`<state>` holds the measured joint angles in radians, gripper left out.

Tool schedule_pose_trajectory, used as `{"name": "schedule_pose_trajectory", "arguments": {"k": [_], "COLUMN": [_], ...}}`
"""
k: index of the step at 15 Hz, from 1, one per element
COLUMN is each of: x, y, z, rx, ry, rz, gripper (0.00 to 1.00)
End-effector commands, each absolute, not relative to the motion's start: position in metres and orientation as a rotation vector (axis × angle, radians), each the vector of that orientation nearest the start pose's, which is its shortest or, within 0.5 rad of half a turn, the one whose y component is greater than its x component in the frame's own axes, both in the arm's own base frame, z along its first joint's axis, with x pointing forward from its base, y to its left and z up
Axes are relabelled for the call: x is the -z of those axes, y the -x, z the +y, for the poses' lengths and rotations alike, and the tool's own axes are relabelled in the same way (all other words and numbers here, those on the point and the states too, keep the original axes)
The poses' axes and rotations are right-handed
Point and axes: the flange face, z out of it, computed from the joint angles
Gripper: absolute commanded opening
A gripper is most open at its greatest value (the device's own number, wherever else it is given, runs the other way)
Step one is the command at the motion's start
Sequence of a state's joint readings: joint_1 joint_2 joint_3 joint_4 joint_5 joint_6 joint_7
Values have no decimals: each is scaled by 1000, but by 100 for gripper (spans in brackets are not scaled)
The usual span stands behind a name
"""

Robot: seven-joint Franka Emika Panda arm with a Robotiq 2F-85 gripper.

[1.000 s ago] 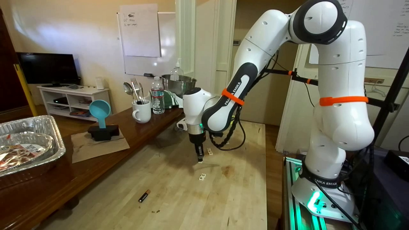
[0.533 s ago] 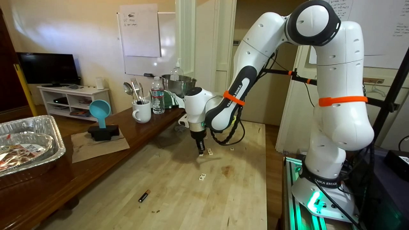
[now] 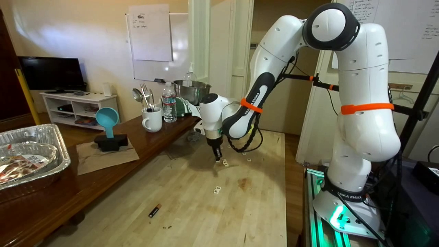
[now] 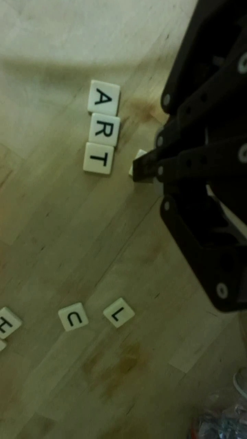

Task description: Move the tile letter s from the left word to the right word

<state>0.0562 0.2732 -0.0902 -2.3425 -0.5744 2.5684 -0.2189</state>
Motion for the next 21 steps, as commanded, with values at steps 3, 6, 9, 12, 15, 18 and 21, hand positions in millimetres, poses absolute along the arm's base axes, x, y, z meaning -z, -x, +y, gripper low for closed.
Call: {"name": "schedule_pose_trajectory", "arguments": {"k": [3, 6, 9, 12, 15, 18, 21], "x": [-197, -195, -193, -190, -189, -188, -188], "y": [-515, -513, -509, -506, -504, -501, -496], "z": [-19, -21, -22, -23, -23, -22, -20], "rx": [-145, -153, -165, -179, -191, -203, -202], "ry": [3276, 3282, 3277, 3275, 3272, 3263, 3259], "rz": [-1186, -1211, -1242, -1266, -1297, -1339, -1357], "gripper": [0, 0, 0, 0, 0, 0, 0]}}
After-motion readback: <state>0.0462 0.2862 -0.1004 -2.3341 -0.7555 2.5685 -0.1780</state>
